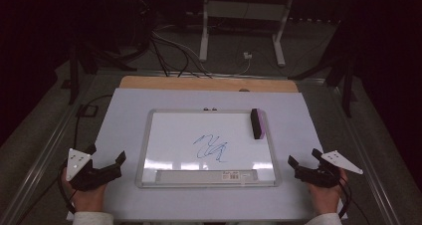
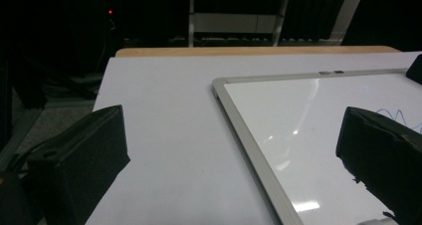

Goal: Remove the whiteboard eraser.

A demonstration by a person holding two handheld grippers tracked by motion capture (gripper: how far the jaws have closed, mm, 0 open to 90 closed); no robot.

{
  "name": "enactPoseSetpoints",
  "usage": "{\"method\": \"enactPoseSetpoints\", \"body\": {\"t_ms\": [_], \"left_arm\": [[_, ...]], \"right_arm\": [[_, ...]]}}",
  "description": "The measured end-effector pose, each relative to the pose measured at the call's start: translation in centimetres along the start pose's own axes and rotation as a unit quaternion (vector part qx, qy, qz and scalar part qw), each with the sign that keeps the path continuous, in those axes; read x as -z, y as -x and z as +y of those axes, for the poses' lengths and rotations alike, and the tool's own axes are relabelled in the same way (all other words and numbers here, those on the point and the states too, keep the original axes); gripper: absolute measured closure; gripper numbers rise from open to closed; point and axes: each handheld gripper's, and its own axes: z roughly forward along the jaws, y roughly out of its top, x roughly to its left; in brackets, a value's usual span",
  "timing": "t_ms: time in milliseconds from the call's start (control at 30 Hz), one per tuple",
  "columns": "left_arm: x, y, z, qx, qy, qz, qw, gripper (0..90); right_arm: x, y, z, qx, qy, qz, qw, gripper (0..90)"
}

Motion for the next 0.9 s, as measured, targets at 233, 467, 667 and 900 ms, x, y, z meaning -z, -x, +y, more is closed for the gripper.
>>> {"method": "enactPoseSetpoints", "body": {"t_ms": [233,467,667,900], "left_arm": [[-0.6,0.4,-0.4,-0.007,-0.016,-0.004,0.9998,0.8],[-0.7,0.6,-0.5,-0.014,-0.024,0.000,0.9996,0.8],[-1.0,0.7,-0.8,-0.014,-0.030,-0.002,0.9994,0.8],[-1.0,0.8,-0.9,-0.013,-0.031,-0.005,0.9994,0.8]], "right_arm": [[-0.1,0.2,0.0,-0.002,-0.007,-0.006,1.0000,0.0],[-0.6,0.2,0.8,-0.017,-0.008,0.001,0.9998,0.0],[-1.4,-0.5,3.0,-0.002,-0.006,0.015,0.9999,0.0],[-3.2,-1.3,5.4,0.021,-0.020,0.027,0.9992,0.0]]}}
